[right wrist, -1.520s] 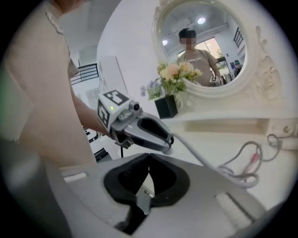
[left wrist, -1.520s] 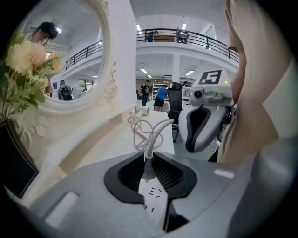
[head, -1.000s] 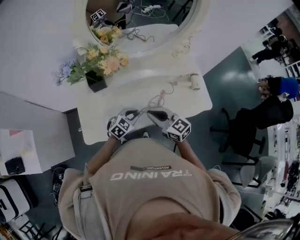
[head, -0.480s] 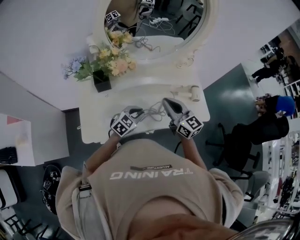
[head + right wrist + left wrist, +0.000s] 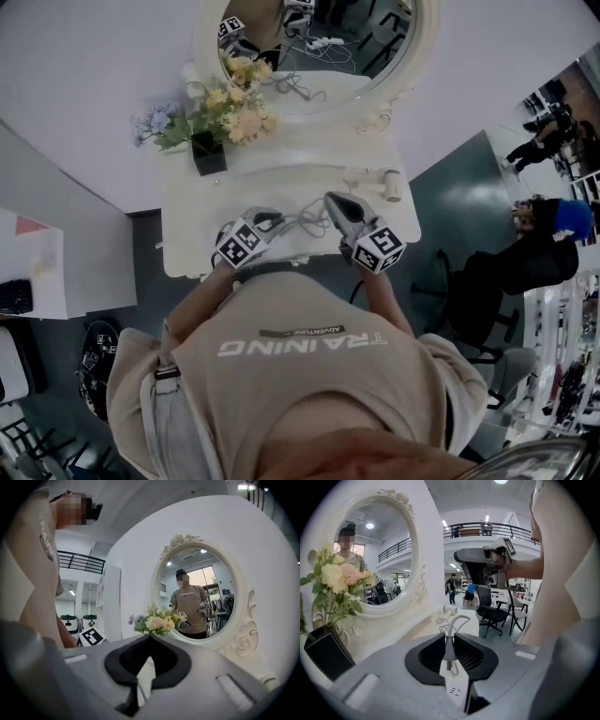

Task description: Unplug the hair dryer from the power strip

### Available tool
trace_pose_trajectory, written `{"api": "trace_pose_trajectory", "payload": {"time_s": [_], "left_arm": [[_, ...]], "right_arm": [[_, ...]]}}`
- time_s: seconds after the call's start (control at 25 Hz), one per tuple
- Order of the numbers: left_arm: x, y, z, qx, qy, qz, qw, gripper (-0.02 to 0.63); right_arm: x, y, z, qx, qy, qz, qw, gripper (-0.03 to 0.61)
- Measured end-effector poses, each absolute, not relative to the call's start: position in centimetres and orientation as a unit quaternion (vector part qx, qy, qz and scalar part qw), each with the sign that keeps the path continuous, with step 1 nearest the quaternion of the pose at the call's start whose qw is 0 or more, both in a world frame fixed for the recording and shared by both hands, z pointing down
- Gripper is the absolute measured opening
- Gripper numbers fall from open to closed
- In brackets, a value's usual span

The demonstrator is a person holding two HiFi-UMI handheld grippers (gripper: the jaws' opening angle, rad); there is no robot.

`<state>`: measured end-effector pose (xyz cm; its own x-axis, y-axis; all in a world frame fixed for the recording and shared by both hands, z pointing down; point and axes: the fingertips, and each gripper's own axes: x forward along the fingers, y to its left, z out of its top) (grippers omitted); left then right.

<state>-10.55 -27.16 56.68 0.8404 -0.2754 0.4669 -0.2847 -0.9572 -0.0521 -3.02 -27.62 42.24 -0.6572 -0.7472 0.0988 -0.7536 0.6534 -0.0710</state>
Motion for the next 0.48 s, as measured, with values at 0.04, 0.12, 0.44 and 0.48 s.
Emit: {"api": "trace_pose_trajectory", "payload": {"time_s": [0.04, 0.12, 0.44, 0.48], "left_arm": [[-10.7, -27.0, 56.5, 0.959, -0.147, 0.241, 0.009, 0.063], [-11.0, -26.6, 56.2, 0.959, -0.149, 0.240, 0.006, 0.063], [-12.6, -25.7, 56.0, 0.958, -0.161, 0.238, 0.001, 0.063], [-12.6, -25.7, 56.0, 0.958, -0.161, 0.237, 0.001, 0.063]], "right_arm": [[-3.3, -27.5, 42.2, 0.410, -0.910, 0.051, 0.031, 0.005], [-3.9, -27.2, 42.3, 0.406, -0.912, 0.046, 0.034, 0.005], [-5.1, -26.5, 42.5, 0.395, -0.917, 0.035, 0.048, 0.005], [-5.1, -26.5, 42.5, 0.392, -0.918, 0.034, 0.048, 0.005]]}}
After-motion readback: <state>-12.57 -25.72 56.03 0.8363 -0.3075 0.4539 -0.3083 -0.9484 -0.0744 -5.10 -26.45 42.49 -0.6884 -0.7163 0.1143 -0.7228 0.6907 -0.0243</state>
